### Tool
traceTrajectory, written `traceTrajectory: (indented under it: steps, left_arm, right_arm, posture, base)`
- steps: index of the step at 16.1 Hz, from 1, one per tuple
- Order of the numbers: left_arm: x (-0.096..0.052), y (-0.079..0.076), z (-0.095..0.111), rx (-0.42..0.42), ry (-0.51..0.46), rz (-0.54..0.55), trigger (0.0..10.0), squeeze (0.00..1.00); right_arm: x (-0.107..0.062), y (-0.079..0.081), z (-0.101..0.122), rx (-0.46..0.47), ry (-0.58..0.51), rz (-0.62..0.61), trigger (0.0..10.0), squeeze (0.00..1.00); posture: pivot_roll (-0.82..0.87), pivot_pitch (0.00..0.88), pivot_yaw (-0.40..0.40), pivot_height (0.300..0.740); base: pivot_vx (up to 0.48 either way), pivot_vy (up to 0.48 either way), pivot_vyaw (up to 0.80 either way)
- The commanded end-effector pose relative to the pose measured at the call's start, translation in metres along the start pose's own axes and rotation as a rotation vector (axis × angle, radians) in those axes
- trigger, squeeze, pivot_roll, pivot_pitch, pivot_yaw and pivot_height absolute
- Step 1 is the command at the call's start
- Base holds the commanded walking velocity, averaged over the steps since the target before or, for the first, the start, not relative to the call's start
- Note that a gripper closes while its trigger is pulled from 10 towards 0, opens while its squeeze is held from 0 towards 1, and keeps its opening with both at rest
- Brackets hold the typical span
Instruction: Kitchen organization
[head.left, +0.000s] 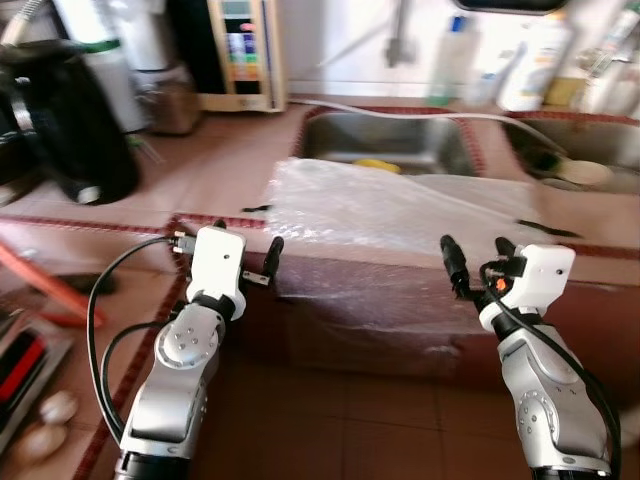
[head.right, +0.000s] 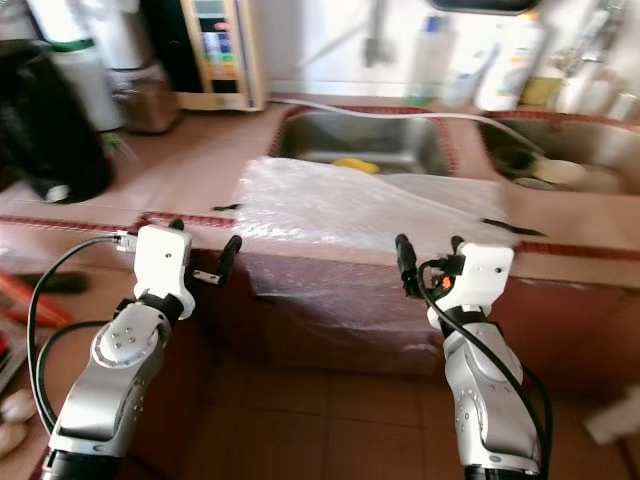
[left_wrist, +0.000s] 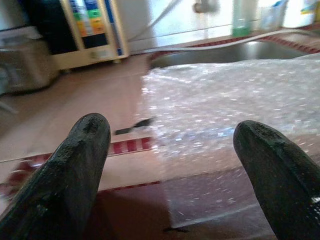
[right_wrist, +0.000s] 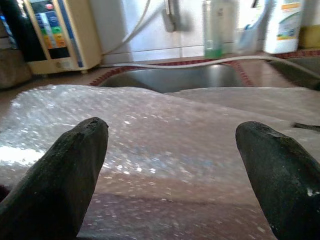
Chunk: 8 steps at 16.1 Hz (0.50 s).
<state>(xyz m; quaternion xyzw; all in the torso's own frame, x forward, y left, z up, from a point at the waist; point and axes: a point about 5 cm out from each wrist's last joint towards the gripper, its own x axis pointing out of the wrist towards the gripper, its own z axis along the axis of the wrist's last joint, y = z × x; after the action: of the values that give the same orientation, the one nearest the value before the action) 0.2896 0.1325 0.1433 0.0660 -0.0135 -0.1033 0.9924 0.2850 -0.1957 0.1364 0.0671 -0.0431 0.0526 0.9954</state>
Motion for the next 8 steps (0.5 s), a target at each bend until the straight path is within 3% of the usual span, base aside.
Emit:
traceTrajectory:
  steps: [1,3,8]
  left_arm:
    - [0.0000,0.0024,-0.0021,-0.003,0.015,0.013,10.0,0.00]
    - [0.0008,-0.0004,-0.0021,-0.009,0.011,-0.032,10.0,0.00]
    - [0.0014,0.0032,0.0008,-0.031,0.003,-0.019,10.0,0.00]
  right_arm:
    - [0.0040,0.0014,0.0008,-0.008,0.012,0.009,10.0,0.18]
    - [0.0071,0.0075,0.0029,-0.007,0.011,0.050,10.0,0.18]
    - [0.0127,0.0093,-0.0002,0.012,0.003,0.044,10.0,0.18]
  posture:
    - [-0.04,0.030,0.000,0.740]
    - [-0.02,0.037,-0.016,0.740]
    - [-0.01,0.023,0.004,0.740]
  base:
    - [0.000,0.000,-0.80]
    - [0.000,0.000,-0.80]
    - [0.000,0.000,-0.71]
